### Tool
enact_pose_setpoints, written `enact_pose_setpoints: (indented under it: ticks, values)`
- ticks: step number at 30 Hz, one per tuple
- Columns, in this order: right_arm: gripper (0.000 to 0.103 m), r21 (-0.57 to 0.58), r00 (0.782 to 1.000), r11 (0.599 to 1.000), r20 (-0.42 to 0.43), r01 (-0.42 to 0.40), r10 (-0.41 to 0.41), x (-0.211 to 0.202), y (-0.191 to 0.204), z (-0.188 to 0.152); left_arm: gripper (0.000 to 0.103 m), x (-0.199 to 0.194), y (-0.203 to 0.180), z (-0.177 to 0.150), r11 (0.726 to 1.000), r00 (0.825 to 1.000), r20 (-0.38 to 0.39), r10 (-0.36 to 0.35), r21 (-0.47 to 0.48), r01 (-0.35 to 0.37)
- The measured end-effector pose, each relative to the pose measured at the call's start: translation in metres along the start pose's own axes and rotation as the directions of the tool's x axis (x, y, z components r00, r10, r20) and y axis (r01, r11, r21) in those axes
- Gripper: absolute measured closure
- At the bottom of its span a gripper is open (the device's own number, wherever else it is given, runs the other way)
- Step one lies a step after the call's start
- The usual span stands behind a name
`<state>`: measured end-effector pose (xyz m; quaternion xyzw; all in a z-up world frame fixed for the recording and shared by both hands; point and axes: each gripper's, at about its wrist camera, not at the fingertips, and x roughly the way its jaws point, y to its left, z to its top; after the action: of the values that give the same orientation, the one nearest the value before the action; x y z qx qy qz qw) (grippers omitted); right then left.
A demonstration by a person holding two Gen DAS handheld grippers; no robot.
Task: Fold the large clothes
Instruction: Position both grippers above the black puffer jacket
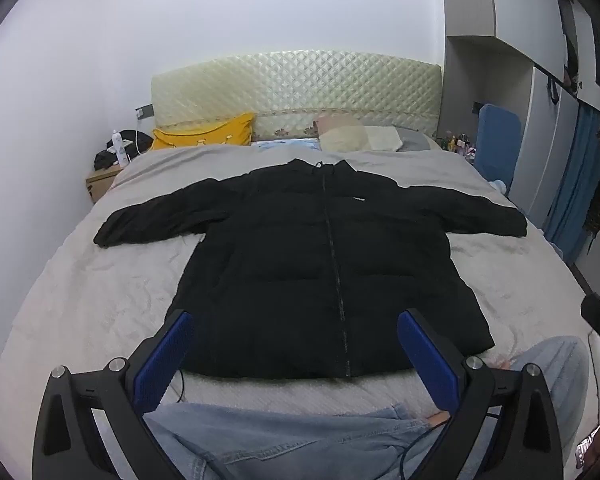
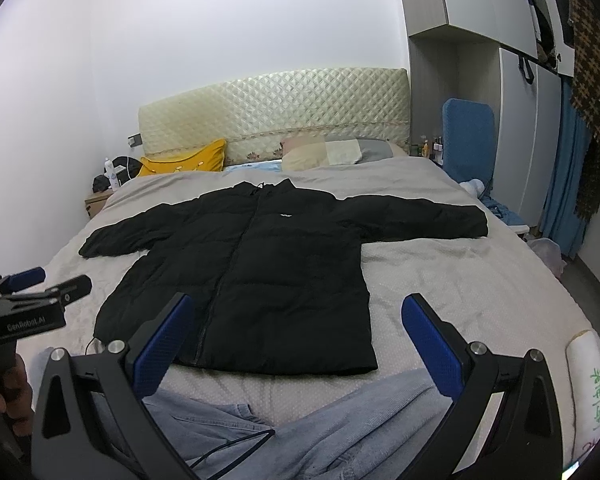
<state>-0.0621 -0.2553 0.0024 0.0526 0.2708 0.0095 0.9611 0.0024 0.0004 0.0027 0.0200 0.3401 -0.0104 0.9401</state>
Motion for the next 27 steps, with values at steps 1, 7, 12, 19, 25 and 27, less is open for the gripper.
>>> enact_pose_setpoints:
  ticks: [1,7,12,19,25,27]
  values:
    - [0.0,-0.003,1.0,1.0,-0.003,-0.003,0.003,0.001,0.0,0.0,0.0,0.001,0.001,0.0,1.0,1.0,0.0,-0.003,-0.005,0.003]
    - [0.0,0.007,1.0,1.0,-0.017,0.001,-0.001,0.008,-0.006,0.0,0.0,0.01,0.002,0.003,1.0,1.0,-0.023,-0.016,-0.002,0.016]
    - [0.0,0.021,1.0,1.0,-0.027,0.014,-0.013,0.019,-0.014,-0.001,0.0,0.018,0.001,0.01,0.999,0.999,-0.021,-0.043,-0.017,0.043]
    - [0.0,0.064,0.999,0.998,-0.038,0.023,-0.021,0.044,-0.042,0.008,0.0,0.028,-0.01,0.034,0.987,0.989,-0.017,-0.145,-0.074,0.143]
    - [0.0,0.063,0.988,0.986,-0.007,0.153,-0.153,0.071,-0.089,0.021,0.0,0.025,-0.028,0.064,0.972,0.974,-0.01,-0.226,-0.062,0.225]
    - [0.0,0.101,0.987,0.982,0.016,0.157,-0.159,0.081,-0.116,0.027,0.0,0.026,-0.034,0.076,0.973,0.974,-0.031,-0.224,-0.06,0.222]
